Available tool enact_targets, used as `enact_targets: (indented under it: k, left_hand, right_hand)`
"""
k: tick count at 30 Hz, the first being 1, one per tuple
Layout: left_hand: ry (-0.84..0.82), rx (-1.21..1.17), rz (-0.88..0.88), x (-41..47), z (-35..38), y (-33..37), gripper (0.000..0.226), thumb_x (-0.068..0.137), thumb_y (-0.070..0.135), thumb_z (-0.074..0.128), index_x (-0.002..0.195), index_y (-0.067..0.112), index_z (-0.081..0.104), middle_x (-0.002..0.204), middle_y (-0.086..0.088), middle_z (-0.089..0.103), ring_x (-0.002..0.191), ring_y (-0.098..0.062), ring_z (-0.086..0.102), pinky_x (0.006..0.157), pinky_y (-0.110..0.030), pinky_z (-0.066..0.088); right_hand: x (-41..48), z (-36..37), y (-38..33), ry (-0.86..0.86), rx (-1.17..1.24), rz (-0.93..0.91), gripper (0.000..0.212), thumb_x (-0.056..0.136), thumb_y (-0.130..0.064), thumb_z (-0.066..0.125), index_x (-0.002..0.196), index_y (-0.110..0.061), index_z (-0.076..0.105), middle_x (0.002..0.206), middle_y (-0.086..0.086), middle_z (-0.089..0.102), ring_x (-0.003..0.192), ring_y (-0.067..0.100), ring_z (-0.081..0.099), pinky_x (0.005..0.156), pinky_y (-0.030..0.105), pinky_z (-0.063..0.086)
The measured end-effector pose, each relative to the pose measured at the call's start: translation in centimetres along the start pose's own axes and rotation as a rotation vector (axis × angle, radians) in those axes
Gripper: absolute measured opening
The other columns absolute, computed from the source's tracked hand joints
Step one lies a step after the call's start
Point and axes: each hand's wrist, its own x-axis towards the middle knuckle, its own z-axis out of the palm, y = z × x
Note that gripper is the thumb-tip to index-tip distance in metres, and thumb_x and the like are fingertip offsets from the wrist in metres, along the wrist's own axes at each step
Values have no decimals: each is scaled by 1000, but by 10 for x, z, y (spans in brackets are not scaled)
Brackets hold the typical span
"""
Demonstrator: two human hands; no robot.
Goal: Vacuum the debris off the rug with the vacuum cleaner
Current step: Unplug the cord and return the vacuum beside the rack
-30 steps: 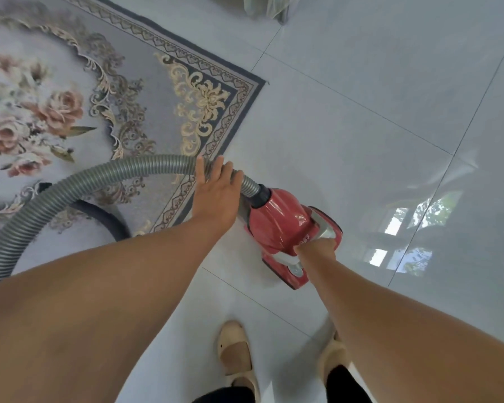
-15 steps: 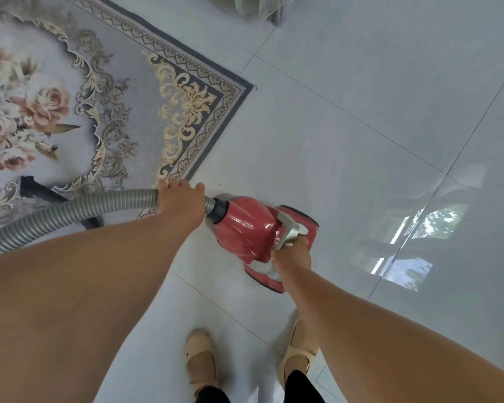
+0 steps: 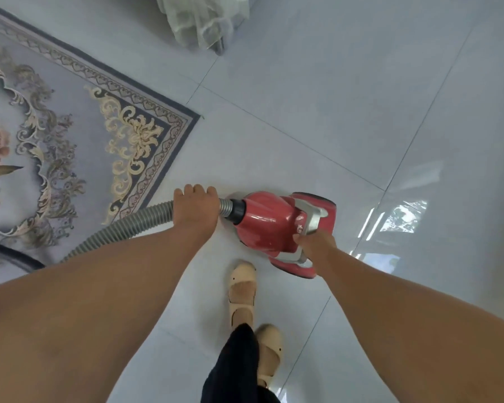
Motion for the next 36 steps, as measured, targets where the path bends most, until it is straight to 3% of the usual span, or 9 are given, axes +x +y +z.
enact_targets:
  k: [4,5,7,9,15,22,36]
  left_hand:
    - [-5,-10,74,17,-49,26,33,90,12,49,123,11,46,116,-9,56,108,-26,54,91,-38,39]
    - [-16,-8,95,20,-72,34,33,90,11,49,123,10,46,116,-9,56,107,-27,54,91,-38,39]
    - [-12,2,127,30,-109,47,35,89,10,50,123,10,45,116,-8,56,107,-27,55,92,-39,39]
    - [-45,-2,130,36,-139,56,39,88,10,52,126,10,42,117,-9,55,109,-28,53,93,-40,38]
    - [-32,58,211,86,-252,115,44,87,8,54,128,12,41,119,-9,53,111,-28,51,95,-40,37]
    - [-26,129,289,149,-363,198,41,87,7,52,127,14,42,118,-6,53,110,-26,50,92,-38,36]
    - [-81,135,436,339,-560,393,39,88,7,49,125,15,38,112,-5,54,105,-24,51,89,-36,36]
  right_hand:
    - [-3,-50,-20,21,-9,17,38,90,-27,66,117,-1,58,95,7,60,88,24,57,89,34,52]
    - [-7,-71,-29,18,1,24,34,92,-26,63,114,-1,58,92,6,58,83,22,56,83,31,53]
    - [-10,-109,-44,-2,68,51,14,94,-19,59,93,-5,59,77,1,52,65,14,50,57,17,50]
    - [-20,-139,-58,-30,95,46,27,94,-15,57,69,-14,47,68,-2,44,56,9,41,41,14,39]
    - [-4,-253,-103,-53,200,59,31,92,-13,58,65,-19,45,72,0,49,58,10,43,52,20,39]
    - [28,-381,-143,-119,272,104,29,91,-13,60,67,-18,45,70,-1,45,58,11,43,55,24,40]
    - [173,-642,-264,17,347,122,30,93,-12,57,66,-19,45,71,-1,46,59,10,43,57,23,40]
